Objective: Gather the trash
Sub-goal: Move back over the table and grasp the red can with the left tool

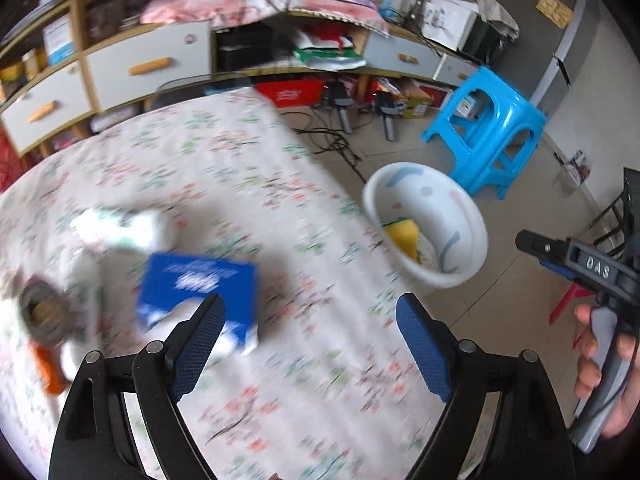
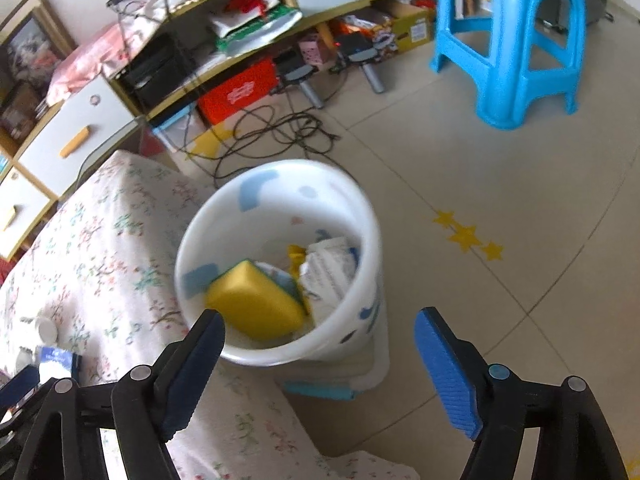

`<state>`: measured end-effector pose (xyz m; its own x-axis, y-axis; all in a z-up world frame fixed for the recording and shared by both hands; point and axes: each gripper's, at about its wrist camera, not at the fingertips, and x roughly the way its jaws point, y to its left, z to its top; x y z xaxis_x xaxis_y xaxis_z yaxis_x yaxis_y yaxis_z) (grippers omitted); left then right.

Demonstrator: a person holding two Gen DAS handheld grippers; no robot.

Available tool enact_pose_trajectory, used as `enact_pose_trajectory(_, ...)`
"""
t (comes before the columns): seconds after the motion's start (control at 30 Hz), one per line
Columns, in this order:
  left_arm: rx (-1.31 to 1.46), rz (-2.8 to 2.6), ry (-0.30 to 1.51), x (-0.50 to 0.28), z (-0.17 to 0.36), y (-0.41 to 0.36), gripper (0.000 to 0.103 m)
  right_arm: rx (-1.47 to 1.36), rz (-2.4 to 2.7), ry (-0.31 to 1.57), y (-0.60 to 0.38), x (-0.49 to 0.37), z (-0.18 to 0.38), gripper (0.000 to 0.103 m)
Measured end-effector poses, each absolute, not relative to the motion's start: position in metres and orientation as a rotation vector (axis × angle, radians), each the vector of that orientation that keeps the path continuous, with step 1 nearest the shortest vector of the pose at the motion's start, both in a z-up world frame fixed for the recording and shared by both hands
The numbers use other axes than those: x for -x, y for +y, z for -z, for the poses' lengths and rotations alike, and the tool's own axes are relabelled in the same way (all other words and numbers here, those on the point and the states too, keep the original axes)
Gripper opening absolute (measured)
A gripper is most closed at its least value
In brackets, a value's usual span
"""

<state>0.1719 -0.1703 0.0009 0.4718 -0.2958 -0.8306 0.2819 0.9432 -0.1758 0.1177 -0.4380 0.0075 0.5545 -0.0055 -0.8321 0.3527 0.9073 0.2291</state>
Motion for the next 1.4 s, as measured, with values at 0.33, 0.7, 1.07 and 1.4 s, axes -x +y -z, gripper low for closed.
enact_pose_trajectory(0.33,0.075,0.218,1.008,-0.141,-0.008,-0.069,0.089,-0.308,0.147,0.963,-0.38,-0.122,-0.016,0.085)
enact_pose_trajectory(0.7,0.249,0.122,0.997,-0.157,0.014,0.027,0.089,-0.256,0.103,1.002,-0.331,-0.134,-0.002,0.085)
enact_pose_trajectory(1.07,0.269,0.128,1.004,-0.199,0.035,0.043,0.095,-0.209,0.018,1.012,-0.28,-0.156,0.009,0.085)
enact_pose_trajectory(1.4,0.433,0.208,1.009,-0.211,0.057,0.061,0.092,-0.202,-0.058,1.047,-0.23,-0.177,0.027,0.085)
